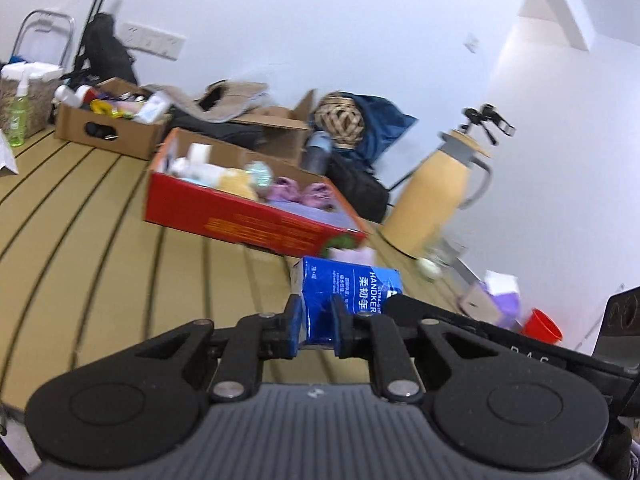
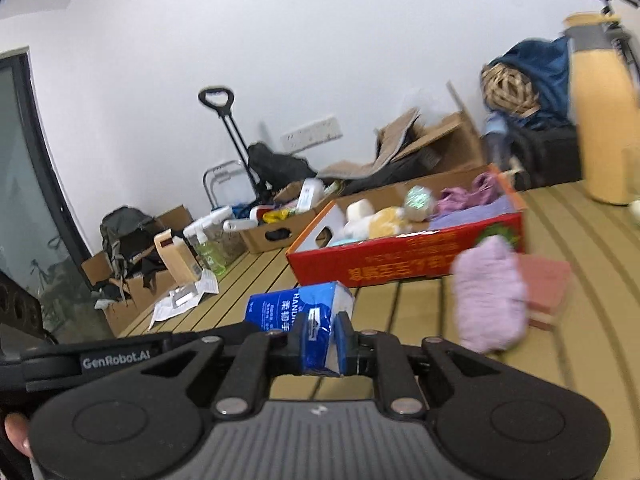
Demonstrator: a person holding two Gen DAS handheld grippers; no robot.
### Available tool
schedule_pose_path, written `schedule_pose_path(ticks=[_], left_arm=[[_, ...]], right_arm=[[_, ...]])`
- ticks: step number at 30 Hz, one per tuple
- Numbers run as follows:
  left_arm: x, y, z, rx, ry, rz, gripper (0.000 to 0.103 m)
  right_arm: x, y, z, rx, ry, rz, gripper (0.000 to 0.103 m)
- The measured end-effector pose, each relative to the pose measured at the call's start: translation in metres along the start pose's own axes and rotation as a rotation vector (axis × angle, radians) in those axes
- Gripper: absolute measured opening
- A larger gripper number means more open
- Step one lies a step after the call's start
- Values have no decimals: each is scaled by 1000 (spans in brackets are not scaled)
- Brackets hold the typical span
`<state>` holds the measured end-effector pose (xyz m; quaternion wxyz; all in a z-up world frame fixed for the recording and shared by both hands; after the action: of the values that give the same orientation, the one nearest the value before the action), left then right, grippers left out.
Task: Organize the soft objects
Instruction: 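Grasp the blue tissue pack with both tools together, then carry the blue tissue pack into the box and open both tools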
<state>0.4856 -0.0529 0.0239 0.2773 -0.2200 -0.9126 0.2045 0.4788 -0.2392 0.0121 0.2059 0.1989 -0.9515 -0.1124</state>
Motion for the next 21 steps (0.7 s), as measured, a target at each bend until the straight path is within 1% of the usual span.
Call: schedule_pose_path(ticks=[3,5,8,11,13,16,19,21], left_arm=[[5,-25,7,-16,-3,22,15],[4,-39,5,-36,-9,35,15],[-8,-54,-7,-63,-23,50,15],[-32,-59,-32,-77,-32,54,15],[-56,-60,-57,-95,-47,46,15],[-105,-49,-99,-78,-25,25,15],[-161,-30,-136,-67,14,-6,15],[-201,-13,-159,-62,43,-33,15]], right_arm=[[37,-9,3,2,-29,14,14],[55,-17,0,1,-50,21,13],[66,-27,-14,-2,-87,29,13],[59,-42,-34,7,-110,37,13],[41,-54,-55,13,-115,38,13],[-5,-75,-91,4,-94,24,13],[-64,-102,-126,-18,-42,14,13],[-111,-124,-145,-42,7,10,13]])
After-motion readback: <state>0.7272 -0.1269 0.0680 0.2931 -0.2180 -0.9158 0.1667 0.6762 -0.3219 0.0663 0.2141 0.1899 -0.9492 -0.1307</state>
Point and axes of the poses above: each gripper's, at about its wrist camera, not at the fingertips, and x roughly against the way its jaws point, y to its left, z to its underside, the point moved 5 cm from there along -x, roughly the way its jaws point, and after that the axes turned 6 degrees about x, right-handed, at the moved point
